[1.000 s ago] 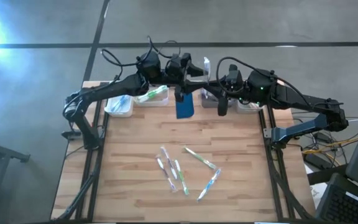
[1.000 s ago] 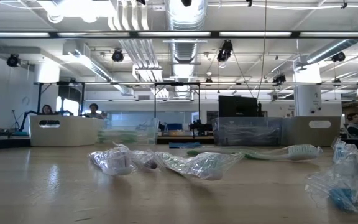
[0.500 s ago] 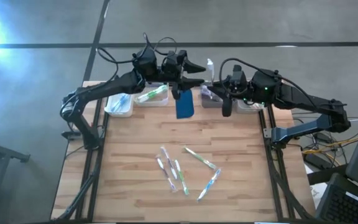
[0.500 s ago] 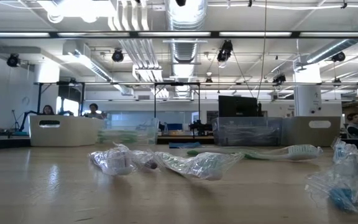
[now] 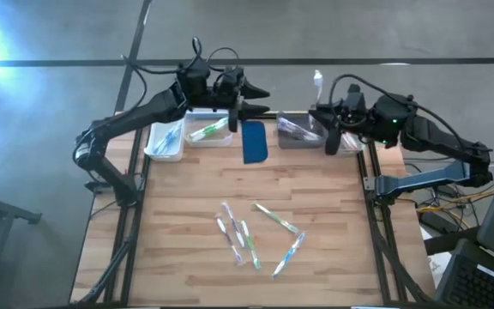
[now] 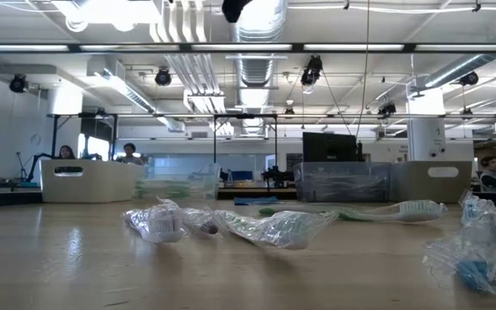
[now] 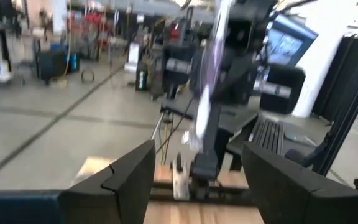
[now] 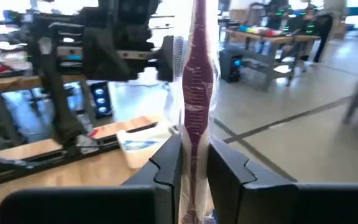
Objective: Pick & Place Toothbrushes
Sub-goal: Put the purple toothbrush into the black bin
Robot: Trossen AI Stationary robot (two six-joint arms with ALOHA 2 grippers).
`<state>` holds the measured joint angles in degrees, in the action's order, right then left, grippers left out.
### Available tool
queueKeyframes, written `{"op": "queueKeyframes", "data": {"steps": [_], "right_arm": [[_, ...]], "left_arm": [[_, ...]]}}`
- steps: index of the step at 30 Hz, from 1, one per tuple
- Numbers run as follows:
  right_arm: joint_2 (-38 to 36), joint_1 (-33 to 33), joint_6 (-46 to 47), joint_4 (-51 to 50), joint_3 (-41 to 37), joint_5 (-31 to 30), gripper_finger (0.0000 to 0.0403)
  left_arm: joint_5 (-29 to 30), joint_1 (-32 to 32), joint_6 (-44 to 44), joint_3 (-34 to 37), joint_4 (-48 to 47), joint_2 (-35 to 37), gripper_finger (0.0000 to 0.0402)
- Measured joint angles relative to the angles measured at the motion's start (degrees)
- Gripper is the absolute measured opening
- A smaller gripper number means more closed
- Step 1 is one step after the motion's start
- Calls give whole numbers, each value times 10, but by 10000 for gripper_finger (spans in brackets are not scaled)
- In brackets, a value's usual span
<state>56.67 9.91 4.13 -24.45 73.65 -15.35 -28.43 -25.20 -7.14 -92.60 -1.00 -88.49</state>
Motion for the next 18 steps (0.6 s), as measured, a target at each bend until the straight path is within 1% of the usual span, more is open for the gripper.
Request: {"op": "queueKeyframes", "data": {"steps": [5, 8, 14, 18], "right_arm": [[-18, 7, -3, -20, 0, -42, 45], [-18, 18, -2, -52, 9, -65, 48], [15, 54, -1, -175, 69, -73, 45], [47, 85, 2, -250, 114, -73, 48]], "left_arm": [[18, -13, 0, 0, -91, 8, 243], [27, -17, 0, 0, -151, 8, 241], [56, -17, -1, 0, -252, 8, 241], [62, -17, 0, 0, -285, 8, 241]]}}
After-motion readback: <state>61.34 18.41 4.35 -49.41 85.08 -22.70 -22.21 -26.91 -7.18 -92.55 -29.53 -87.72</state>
